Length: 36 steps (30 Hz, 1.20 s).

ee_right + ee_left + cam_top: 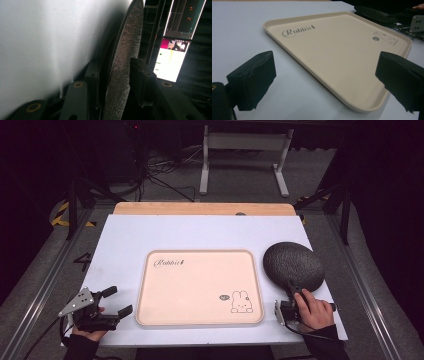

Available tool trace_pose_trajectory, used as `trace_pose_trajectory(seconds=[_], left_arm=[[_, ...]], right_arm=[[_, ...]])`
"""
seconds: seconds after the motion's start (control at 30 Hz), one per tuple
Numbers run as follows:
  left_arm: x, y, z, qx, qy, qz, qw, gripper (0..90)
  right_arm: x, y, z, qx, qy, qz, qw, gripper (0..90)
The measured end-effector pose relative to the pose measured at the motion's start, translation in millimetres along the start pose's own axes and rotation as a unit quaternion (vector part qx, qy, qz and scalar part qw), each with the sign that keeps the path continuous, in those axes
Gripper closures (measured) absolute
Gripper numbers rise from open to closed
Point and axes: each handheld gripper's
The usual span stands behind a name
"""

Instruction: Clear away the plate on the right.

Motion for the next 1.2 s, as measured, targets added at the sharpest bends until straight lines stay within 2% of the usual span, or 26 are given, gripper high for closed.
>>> trace_pose_trajectory(seconds=[0.23, 0.27, 0.53, 0.7, 0.93, 1.2], left_arm=[[-0.2, 0.0, 0.0, 0.001, 0.001, -0.001, 1.0000, 3.8], [-0.3, 0.0, 0.0, 0.001, 0.001, 0.000, 1.0000, 3.8], [-0.3, -0.1, 0.0, 0.001, 0.001, 0.000, 1.0000, 3.8], [-0.1, -0.2, 0.1, 0.001, -0.001, 0.000, 1.0000, 3.8], [-0.1, -0.2, 0.1, 0.001, -0.001, 0.000, 1.0000, 3.8], [-0.1, -0.2, 0.1, 0.001, 0.000, 0.000, 1.0000, 3.8]], right_arm=[[-1.5, -3.5, 2.3, 0.010, 0.000, 0.009, 0.9999, 66.8], [-1.4, -3.9, 2.3, 0.011, -0.002, 0.014, 0.9998, 70.1], [-2.7, -6.4, 2.3, 0.009, 0.001, 0.032, 0.9995, 77.8], [-3.0, -9.0, 2.8, 0.010, -0.017, 0.038, 0.9991, 79.8], [-2.5, -9.1, 3.5, 0.014, -0.036, 0.031, 0.9988, 82.5], [-8.7, -9.7, 1.5, 0.028, -0.057, 0.023, 0.9977, 85.9]])
Point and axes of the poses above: each handheld gripper's, and its own axes: y roughly backward along the jaws, z roughly out of its top, x roughly to its left, and after that the axes turned 12 degrees about x, right-handed
